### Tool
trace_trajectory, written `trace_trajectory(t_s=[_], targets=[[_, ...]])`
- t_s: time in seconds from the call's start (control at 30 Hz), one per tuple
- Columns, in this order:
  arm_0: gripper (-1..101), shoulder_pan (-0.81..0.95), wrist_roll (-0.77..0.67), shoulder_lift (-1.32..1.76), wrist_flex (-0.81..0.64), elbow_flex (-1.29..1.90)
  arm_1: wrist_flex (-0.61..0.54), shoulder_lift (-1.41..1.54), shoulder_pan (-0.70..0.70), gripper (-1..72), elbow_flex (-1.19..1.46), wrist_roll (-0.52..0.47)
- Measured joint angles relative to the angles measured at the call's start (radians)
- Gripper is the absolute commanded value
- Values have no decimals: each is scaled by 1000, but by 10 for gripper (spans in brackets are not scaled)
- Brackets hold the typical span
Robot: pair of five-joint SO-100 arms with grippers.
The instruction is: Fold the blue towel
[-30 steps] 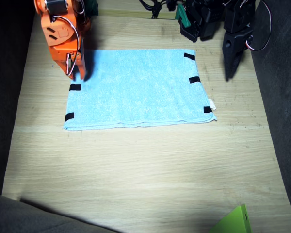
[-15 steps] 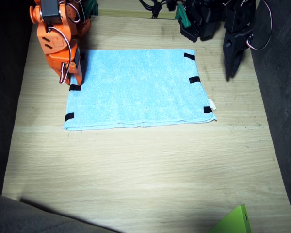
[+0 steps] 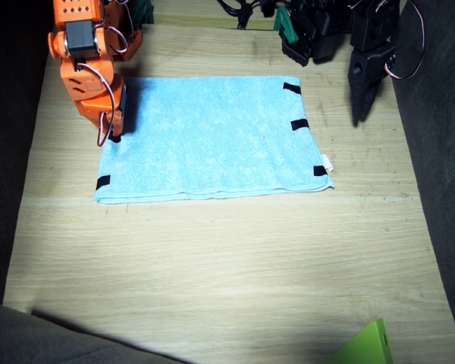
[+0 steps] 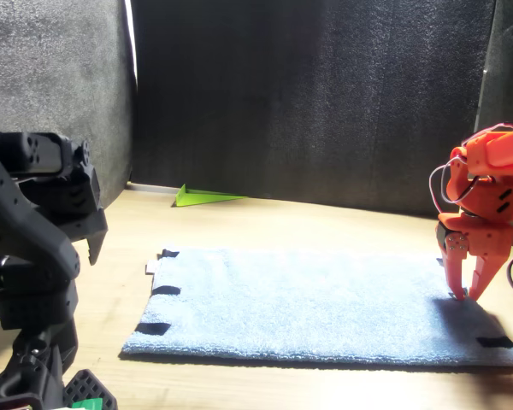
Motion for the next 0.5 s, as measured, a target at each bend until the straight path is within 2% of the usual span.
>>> trace_trajectory(t_s=[0.17, 0.33, 0.5], targets=[[152, -3, 0, 25, 0, 0, 18, 25, 72, 0, 2, 12], [153, -8, 0, 29, 0, 0, 109, 77, 261, 0, -20, 37], [153, 9, 0, 34, 0, 9, 232, 78, 405, 0, -161, 64]])
